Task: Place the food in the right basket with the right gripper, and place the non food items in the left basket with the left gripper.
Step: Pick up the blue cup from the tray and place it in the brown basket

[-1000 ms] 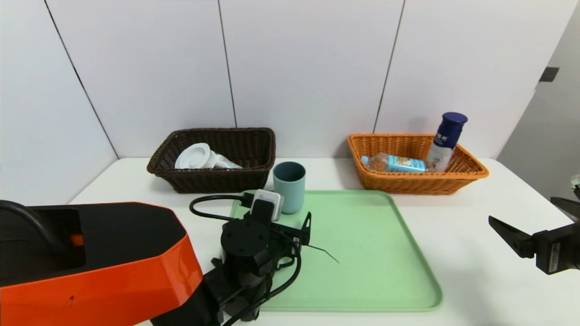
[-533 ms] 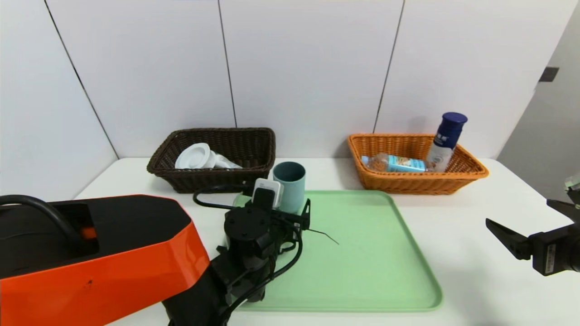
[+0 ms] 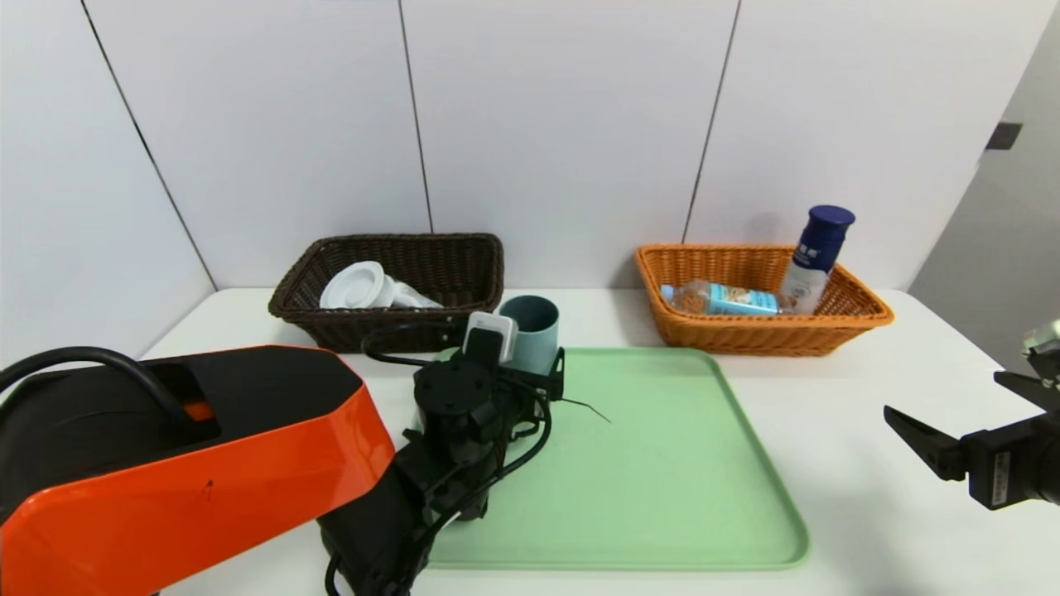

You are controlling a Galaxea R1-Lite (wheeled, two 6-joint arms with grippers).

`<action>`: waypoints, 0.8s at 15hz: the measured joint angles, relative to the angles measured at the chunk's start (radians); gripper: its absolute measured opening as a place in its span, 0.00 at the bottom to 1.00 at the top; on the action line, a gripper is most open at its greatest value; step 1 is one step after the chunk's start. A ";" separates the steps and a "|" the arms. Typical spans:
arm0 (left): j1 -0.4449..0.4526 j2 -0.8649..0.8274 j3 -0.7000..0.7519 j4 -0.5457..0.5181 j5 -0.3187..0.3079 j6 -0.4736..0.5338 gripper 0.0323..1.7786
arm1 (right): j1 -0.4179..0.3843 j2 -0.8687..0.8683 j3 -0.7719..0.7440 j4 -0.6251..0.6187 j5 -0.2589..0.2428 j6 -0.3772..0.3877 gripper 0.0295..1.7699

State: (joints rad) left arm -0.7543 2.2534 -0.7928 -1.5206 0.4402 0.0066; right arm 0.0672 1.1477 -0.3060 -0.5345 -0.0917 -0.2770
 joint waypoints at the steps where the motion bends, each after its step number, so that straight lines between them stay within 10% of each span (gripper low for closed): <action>1: 0.004 0.002 -0.006 0.000 -0.006 0.001 0.95 | 0.000 0.001 0.001 0.000 0.000 -0.001 0.97; 3: 0.010 0.006 -0.011 0.000 -0.010 0.001 0.95 | 0.000 0.002 0.003 0.000 0.000 0.000 0.97; 7: 0.016 0.013 -0.022 0.000 -0.011 0.002 0.65 | 0.000 0.004 0.003 0.000 0.000 0.000 0.97; 12: 0.018 0.013 -0.023 0.000 -0.011 0.003 0.61 | 0.001 0.005 0.003 0.000 0.000 0.000 0.97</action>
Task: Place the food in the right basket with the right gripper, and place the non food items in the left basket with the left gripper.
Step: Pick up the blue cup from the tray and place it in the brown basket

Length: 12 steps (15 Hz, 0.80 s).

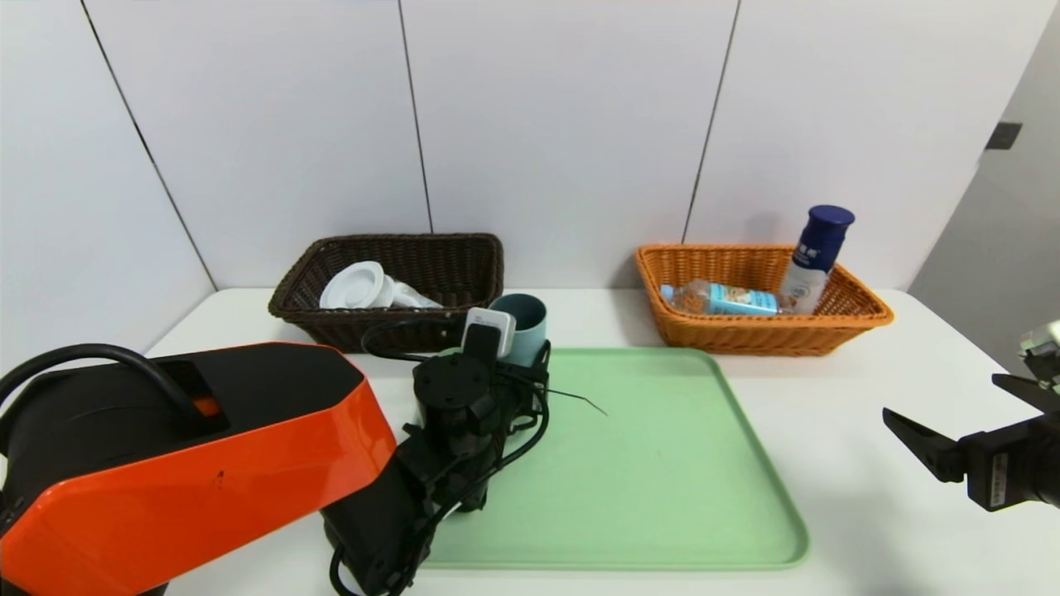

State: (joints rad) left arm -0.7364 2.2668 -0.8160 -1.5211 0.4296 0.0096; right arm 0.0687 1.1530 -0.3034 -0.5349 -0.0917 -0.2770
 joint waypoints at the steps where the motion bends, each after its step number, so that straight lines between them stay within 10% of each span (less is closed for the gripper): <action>1: 0.000 -0.001 0.000 0.000 0.000 0.001 0.61 | 0.000 0.000 0.000 0.000 0.000 0.000 0.97; 12: -0.050 -0.285 0.078 0.011 -0.086 0.089 0.61 | 0.001 -0.002 0.001 -0.002 0.001 -0.005 0.97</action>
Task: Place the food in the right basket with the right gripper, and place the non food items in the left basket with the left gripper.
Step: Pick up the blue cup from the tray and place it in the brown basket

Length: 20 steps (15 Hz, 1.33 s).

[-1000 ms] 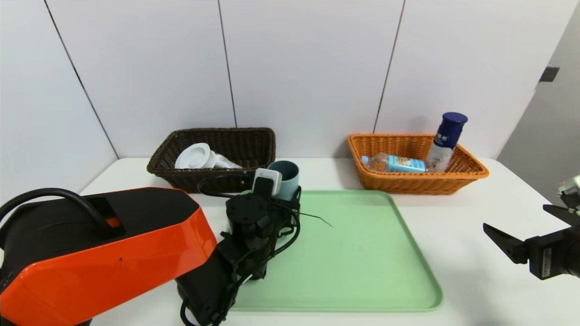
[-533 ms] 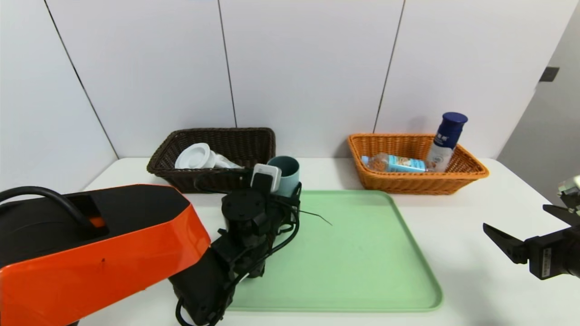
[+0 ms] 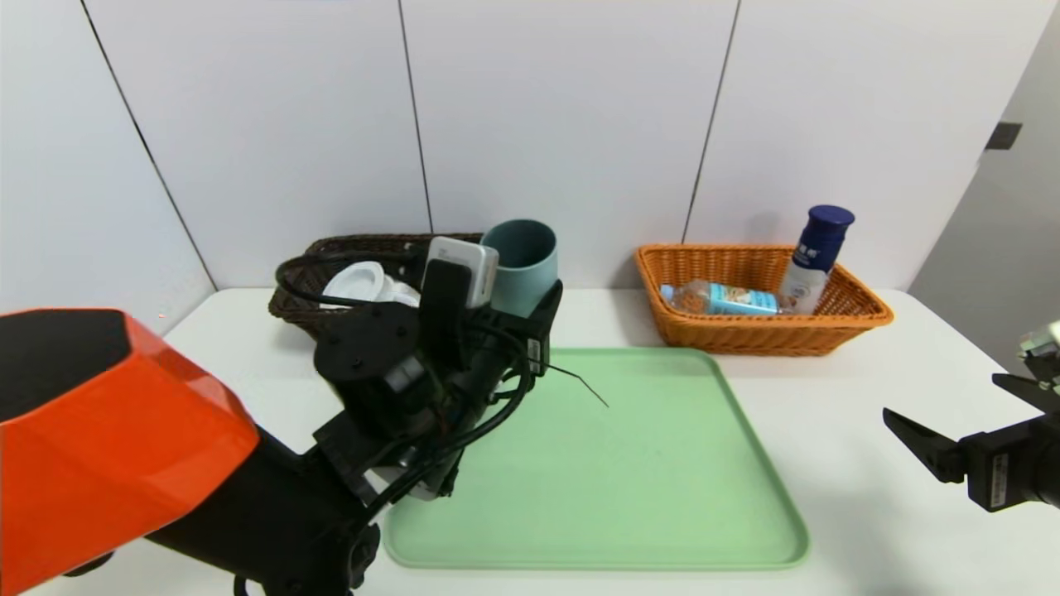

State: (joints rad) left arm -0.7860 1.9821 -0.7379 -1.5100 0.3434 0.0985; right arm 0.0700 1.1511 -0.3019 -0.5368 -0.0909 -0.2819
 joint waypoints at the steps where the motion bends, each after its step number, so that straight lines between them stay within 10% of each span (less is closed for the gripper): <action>1: -0.003 -0.043 0.001 0.030 -0.019 0.010 0.61 | 0.000 -0.001 -0.001 0.000 0.000 -0.001 0.97; 9: 0.325 -0.217 -0.308 0.526 -0.238 0.000 0.61 | 0.000 0.001 -0.071 0.000 0.001 0.001 0.97; 20: 0.438 0.002 -0.468 0.548 -0.248 -0.021 0.60 | -0.001 0.049 -0.210 0.000 0.000 0.011 0.97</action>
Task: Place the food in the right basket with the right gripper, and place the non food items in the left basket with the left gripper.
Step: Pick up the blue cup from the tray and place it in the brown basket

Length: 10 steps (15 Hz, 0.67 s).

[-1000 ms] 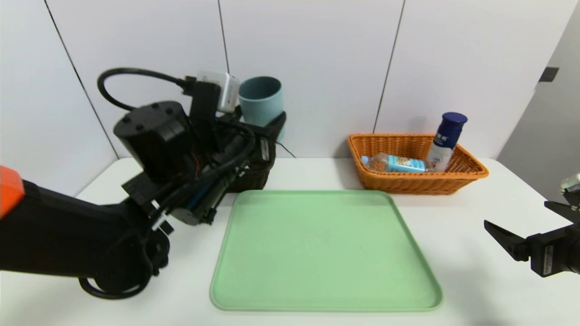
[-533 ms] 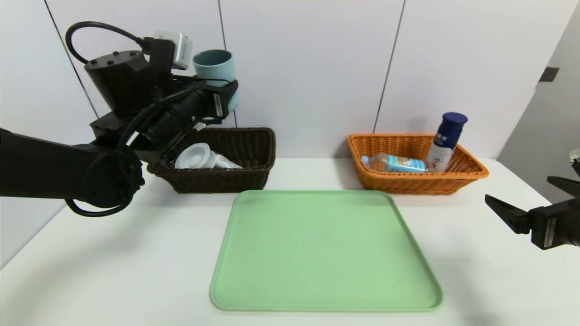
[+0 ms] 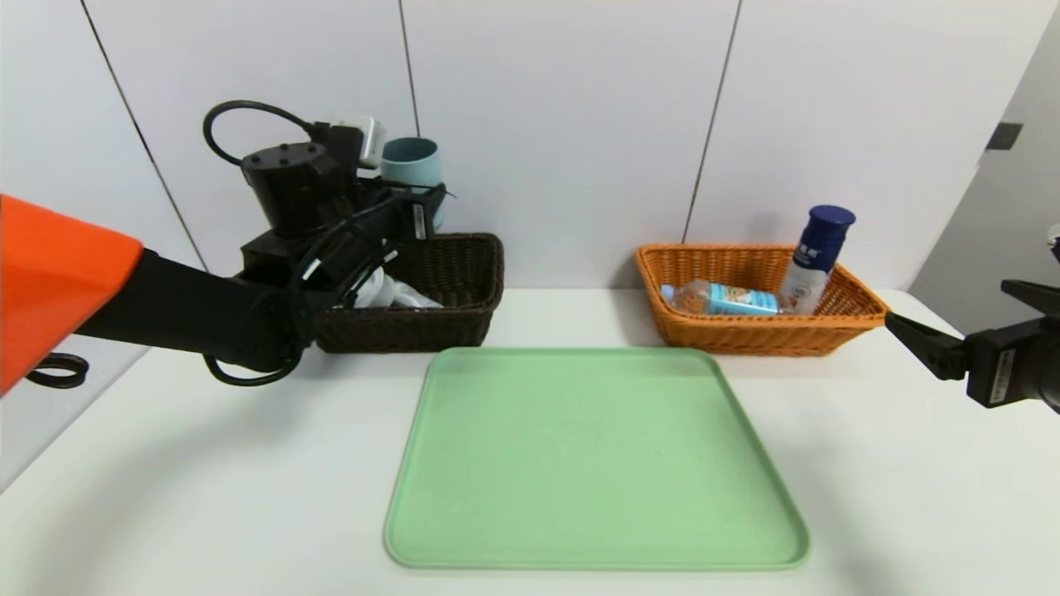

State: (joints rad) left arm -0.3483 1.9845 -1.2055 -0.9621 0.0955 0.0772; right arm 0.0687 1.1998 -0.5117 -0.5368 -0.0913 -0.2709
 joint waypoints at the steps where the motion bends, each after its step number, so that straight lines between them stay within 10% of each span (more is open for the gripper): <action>1: 0.000 0.023 -0.015 -0.013 0.000 -0.005 0.60 | 0.000 0.002 -0.002 0.001 0.000 0.000 0.97; 10: -0.001 0.156 -0.034 -0.060 0.024 -0.005 0.60 | 0.000 0.017 -0.016 0.000 0.000 0.003 0.97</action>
State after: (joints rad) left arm -0.3496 2.1402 -1.2398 -1.0217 0.1196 0.0726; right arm 0.0687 1.2166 -0.5272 -0.5368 -0.0909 -0.2679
